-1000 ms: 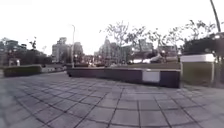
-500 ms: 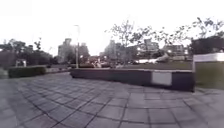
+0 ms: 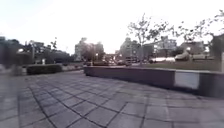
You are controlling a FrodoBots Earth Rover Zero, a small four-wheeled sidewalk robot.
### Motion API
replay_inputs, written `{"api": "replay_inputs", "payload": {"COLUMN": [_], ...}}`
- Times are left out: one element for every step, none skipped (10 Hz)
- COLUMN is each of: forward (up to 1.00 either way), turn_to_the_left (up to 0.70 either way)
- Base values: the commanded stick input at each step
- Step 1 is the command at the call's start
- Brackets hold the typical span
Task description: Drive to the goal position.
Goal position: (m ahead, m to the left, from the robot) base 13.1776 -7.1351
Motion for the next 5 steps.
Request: {"api": "replay_inputs", "payload": {"forward": [0.7, 0.7, 0.7, 0.7, 0.7], "turn_to_the_left": [0.35, 0.35, 0.35, 0.35, 0.35]}}
